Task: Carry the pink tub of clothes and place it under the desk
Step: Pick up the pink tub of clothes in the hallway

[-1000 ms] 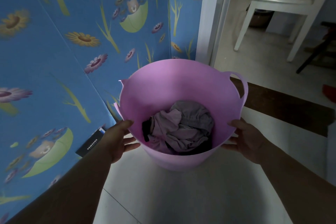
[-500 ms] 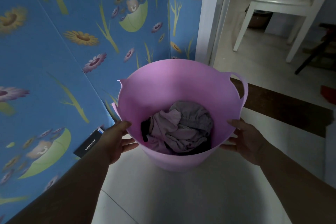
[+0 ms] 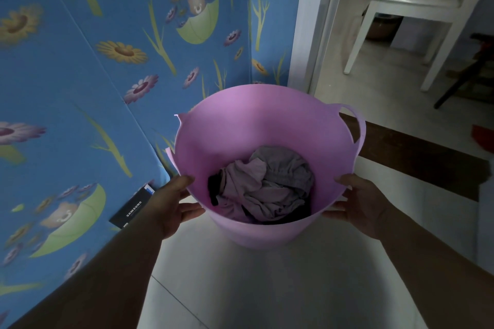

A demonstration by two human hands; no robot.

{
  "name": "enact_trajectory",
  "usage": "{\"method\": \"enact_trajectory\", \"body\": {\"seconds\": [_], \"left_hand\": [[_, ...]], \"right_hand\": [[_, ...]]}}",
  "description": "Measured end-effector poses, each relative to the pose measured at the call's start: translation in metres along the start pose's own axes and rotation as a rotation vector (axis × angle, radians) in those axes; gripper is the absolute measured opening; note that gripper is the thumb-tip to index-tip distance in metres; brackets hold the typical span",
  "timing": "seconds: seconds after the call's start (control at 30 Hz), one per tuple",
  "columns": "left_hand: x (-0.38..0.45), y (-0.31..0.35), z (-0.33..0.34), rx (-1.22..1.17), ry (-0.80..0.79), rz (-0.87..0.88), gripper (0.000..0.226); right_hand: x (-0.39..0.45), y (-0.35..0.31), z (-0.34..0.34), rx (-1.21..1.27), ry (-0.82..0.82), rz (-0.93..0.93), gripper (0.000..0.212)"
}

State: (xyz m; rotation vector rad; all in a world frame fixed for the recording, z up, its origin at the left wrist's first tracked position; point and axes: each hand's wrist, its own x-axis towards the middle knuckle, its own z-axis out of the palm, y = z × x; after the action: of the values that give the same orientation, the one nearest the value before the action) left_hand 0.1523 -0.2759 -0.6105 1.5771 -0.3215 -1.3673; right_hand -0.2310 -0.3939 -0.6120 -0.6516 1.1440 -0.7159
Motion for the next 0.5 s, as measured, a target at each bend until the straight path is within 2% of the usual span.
{"method": "enact_trajectory", "body": {"seconds": [0.5], "left_hand": [[0.0, -0.001, -0.003, -0.023, -0.004, 0.026, 0.037]], "right_hand": [[-0.004, -0.003, 0.01, -0.003, 0.052, -0.035, 0.051]]}}
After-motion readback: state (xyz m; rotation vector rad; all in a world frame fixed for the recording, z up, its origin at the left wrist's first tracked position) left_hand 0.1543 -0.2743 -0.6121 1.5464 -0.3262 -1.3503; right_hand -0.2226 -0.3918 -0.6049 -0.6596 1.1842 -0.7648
